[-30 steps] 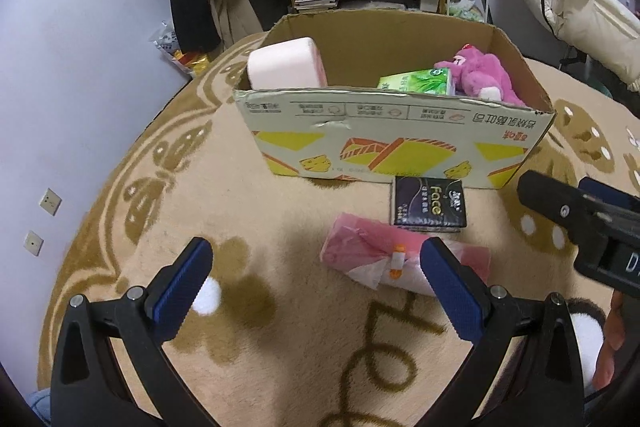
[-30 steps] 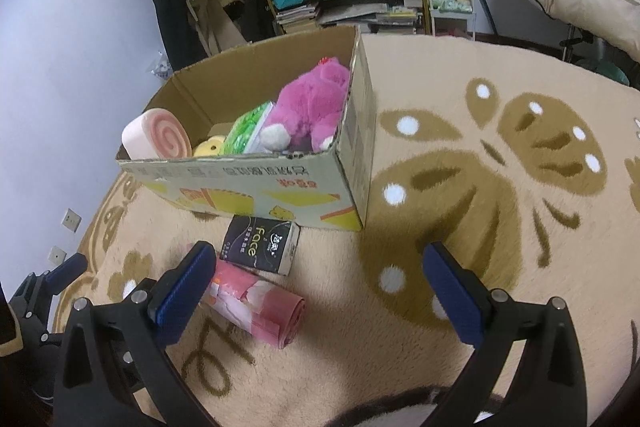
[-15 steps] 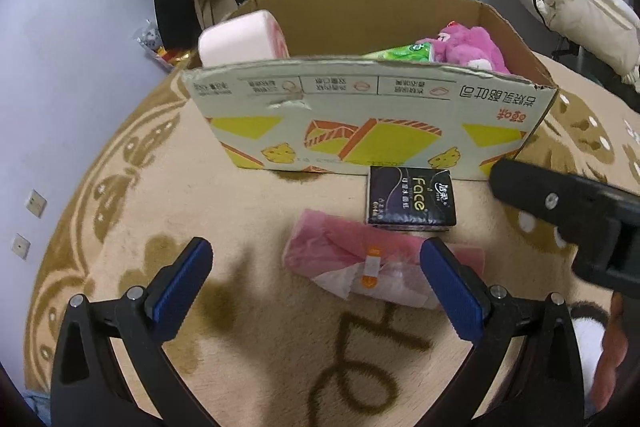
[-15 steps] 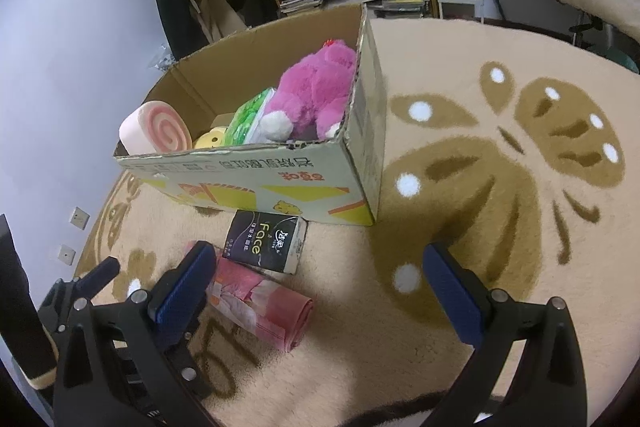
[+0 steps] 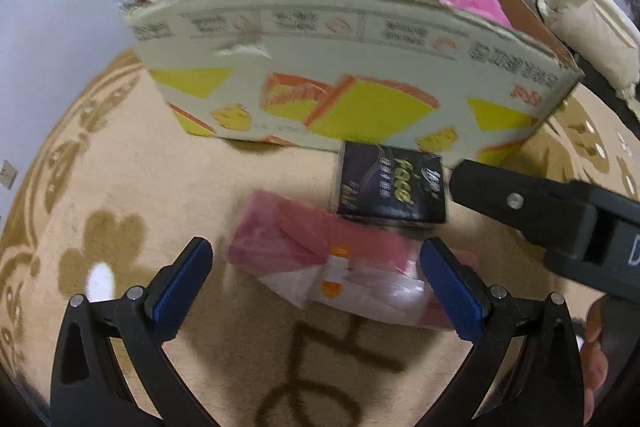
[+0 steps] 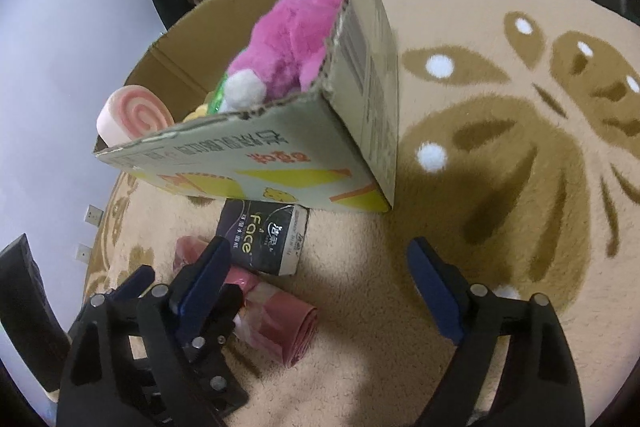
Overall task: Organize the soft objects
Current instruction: 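Move both grippers toward the pink roll and black Face tissue pack, then grasp the pink roll with the left gripper while the right grasps the black Face pack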
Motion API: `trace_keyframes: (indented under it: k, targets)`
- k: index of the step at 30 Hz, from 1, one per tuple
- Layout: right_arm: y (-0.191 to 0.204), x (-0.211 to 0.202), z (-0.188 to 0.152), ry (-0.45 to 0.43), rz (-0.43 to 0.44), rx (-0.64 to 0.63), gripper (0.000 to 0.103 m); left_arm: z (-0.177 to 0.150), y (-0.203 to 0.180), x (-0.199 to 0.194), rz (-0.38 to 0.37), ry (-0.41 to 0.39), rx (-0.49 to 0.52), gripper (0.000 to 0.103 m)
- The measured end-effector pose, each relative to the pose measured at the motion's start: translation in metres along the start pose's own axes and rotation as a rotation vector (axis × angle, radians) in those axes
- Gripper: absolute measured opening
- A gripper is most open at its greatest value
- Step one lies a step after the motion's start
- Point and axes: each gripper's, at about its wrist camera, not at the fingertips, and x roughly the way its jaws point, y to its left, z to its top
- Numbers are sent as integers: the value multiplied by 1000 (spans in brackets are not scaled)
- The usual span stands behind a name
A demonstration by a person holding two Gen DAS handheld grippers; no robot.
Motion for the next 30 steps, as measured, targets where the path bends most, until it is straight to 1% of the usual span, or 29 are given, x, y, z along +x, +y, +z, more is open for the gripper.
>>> trace_keyframes:
  k: [3,5,7,8,10,14,20,23,25,30]
  targets:
    - [-2,4,0,13,1,7,94,1,-3,1,-4,-5,1,103]
    - [-3,3,0,3,0,11,94,1,-4,3,-14,6,-12,103]
    - [-5,3,0,-5,22,24,94,1,-4,5,-6,-1,-19,103]
    - [-6,3,0,-3,26,32,94,2,-4,5,7,-10,-17,103]
    - [-8,4,0,1,24,37,94,3,-6,11,46,5,-7,103]
    - [-8,6,1,7,23,32,94,7,-7,12,53,0,-12,103]
    - [-5,17,2,20,34,20,94,2,-7,13,79,-8,4,103]
    - [-3,23,4,23,35,20,94,2,-2,16,60,16,-18,103]
    - [-3,24,5,20,41,27,94,4,1,18,54,45,-31,103]
    - [-4,23,5,16,54,41,94,1,3,17,79,87,-15,103]
